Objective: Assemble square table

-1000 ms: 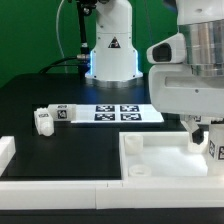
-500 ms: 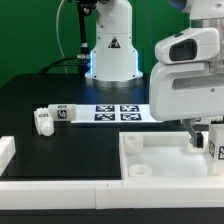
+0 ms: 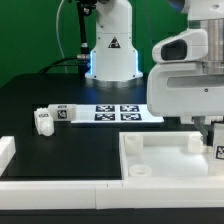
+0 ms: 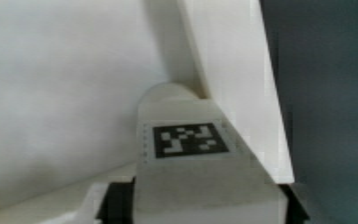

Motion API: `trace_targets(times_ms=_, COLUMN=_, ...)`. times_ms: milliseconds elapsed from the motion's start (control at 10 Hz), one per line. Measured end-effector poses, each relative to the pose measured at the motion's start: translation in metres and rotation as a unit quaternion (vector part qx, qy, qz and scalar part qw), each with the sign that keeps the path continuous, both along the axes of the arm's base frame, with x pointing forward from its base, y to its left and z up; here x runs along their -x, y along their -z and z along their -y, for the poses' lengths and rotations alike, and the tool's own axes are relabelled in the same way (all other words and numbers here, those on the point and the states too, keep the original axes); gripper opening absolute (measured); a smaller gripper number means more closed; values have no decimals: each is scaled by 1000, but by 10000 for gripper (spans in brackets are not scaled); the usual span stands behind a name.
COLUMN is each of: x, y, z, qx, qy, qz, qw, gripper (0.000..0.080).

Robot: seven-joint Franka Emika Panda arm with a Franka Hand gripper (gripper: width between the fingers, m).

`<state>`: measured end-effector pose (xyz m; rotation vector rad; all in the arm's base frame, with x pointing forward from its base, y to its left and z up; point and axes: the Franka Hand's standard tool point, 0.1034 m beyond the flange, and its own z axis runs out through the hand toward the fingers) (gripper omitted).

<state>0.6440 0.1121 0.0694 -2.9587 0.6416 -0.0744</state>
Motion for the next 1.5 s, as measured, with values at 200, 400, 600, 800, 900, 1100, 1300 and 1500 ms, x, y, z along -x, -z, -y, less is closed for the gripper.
trace_targets(times_ms=200, x=-1, y=0, z=3, qx=-14, qy=119, qz=-8, qw=993, gripper=288)
trace_targets(times_ms=400, x=1, y=0, z=4, qx=-49, qy=309, qz=-43, qw=949, gripper=288)
trace_targets(times_ms=600, x=1, y=-2, z=5, qx=-61, qy=384, qz=-68, qw=919, gripper=288)
trace_targets(times_ms=800, x=1, y=-2, z=4, qx=-63, qy=439, qz=-76, qw=893, gripper=288)
trace_targets(times_ms=900, x=1, y=-1, z=4, qx=-70, qy=489, qz=-83, qw=866, gripper=288)
trace_targets(times_ms=1100, x=1, y=1, z=1, qx=-90, qy=636, qz=-96, qw=760, gripper=288)
trace_targets(times_ms=1300, x=1, y=0, z=1, qx=-92, qy=668, qz=-97, qw=732, gripper=288)
trace_targets(times_ms=1500, x=1, y=0, z=1, qx=-91, qy=664, qz=-96, qw=736, gripper=288)
